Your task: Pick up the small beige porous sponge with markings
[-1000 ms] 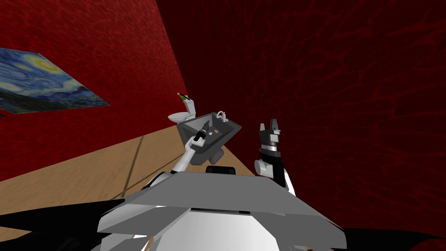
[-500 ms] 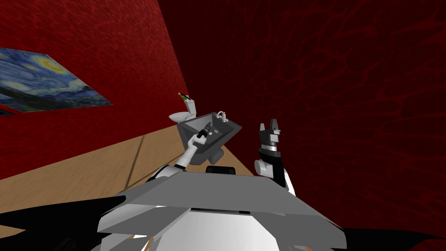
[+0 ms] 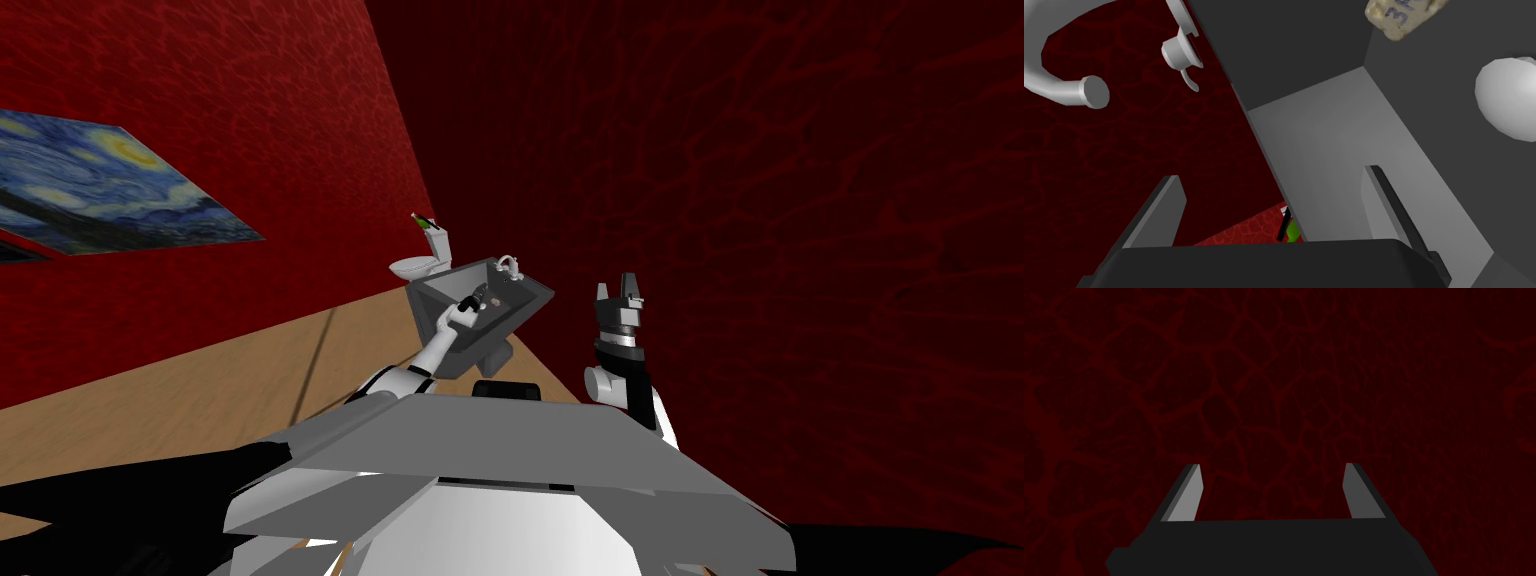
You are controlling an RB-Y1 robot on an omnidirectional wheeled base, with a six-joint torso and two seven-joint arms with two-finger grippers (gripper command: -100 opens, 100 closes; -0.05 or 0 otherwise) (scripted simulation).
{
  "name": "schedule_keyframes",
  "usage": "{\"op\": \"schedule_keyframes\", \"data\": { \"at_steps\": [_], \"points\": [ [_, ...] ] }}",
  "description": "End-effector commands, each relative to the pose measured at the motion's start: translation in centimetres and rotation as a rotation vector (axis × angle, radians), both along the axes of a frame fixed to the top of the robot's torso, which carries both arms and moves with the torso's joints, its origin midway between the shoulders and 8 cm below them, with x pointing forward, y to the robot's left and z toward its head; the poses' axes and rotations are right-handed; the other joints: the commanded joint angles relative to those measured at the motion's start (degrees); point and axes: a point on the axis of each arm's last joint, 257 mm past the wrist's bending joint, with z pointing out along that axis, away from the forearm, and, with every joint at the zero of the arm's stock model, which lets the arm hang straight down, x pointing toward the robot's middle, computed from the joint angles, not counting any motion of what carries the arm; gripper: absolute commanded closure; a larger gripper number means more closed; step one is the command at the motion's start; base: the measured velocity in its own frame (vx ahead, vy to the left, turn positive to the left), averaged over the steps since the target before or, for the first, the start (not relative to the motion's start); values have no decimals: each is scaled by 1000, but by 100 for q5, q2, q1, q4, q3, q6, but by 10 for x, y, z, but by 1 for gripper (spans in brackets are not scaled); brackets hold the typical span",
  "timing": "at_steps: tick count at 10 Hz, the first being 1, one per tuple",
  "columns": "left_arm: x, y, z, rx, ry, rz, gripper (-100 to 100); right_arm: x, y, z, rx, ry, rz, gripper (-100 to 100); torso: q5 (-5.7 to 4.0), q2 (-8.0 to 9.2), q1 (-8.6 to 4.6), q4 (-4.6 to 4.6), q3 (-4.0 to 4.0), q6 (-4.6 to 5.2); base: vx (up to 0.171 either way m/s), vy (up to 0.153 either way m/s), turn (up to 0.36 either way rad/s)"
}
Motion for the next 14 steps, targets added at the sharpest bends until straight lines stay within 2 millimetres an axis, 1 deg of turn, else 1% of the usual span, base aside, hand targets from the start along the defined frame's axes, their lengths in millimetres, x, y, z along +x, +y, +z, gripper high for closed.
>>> {"op": "schedule_keyframes", "data": {
  "at_steps": [1,2,3,4,8,14],
  "points": [
    [5,-2,-11,28,54,3,-100,0,0,0,0,0,0,0,0,0,0,0,0,0,17,-62,46],
    [4,0,-16,32,70,8,-100,0,0,0,0,0,0,0,-2,-2,-9,0,-1,1,16,-50,16],
    [6,0,-26,52,111,14,-100,0,0,0,0,0,0,0,-2,-1,-5,-1,-1,0,12,-44,35],
    [8,-1,-29,71,137,15,-100,0,0,0,0,0,0,0,-1,-1,-4,0,0,0,23,-68,52],
    [6,5,-57,135,253,35,-100,0,0,0,0,0,0,0,-2,-5,-9,-1,-3,0,22,-61,31],
    [-9,18,-94,221,410,63,-100,0,0,0,0,0,0,0,-3,-6,-10,-2,-4,-1,29,-80,20]
  ]
}}
